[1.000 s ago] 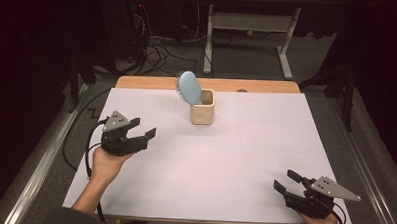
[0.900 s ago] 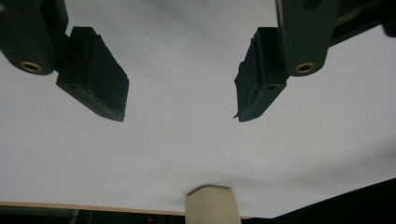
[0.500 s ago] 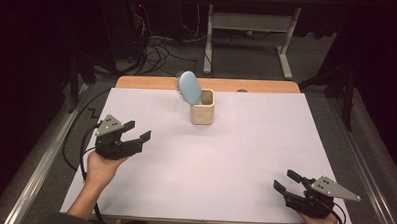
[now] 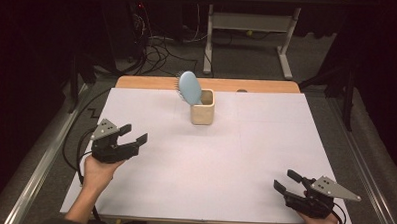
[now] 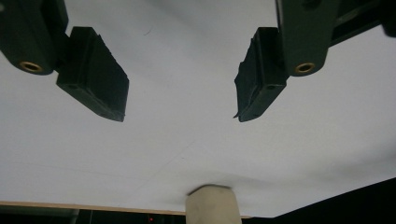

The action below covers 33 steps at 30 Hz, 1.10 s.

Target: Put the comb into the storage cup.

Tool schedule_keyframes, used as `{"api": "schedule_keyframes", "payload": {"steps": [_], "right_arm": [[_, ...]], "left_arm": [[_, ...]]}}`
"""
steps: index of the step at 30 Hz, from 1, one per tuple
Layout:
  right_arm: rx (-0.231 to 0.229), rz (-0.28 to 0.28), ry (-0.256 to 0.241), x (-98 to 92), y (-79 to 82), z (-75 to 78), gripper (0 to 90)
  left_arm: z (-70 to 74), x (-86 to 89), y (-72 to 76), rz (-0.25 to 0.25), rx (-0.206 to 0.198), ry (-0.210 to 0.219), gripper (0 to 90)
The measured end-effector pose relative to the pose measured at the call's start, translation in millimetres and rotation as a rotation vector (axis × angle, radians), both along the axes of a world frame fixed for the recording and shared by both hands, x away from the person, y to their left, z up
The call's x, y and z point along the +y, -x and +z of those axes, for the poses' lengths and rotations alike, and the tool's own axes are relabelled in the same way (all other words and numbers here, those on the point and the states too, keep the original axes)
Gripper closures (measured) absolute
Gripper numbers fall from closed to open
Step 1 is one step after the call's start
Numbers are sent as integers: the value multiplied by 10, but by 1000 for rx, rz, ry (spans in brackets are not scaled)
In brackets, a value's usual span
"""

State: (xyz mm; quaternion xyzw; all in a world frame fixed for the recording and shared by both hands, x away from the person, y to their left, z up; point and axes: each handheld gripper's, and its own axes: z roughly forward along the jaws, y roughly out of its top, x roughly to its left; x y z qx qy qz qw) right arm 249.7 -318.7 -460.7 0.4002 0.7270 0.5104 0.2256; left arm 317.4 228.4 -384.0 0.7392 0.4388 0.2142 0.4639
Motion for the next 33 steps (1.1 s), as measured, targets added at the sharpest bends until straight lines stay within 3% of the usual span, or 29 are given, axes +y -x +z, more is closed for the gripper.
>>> {"api": "schedule_keyframes", "payload": {"steps": [25,33], "right_arm": [[2,0,1,5,1,0,353],[-1,0,0,2,1,0,353]], "left_arm": [[-161,158,178,29,19,30,325],[-185,155,232,25,15,19,321]]}}
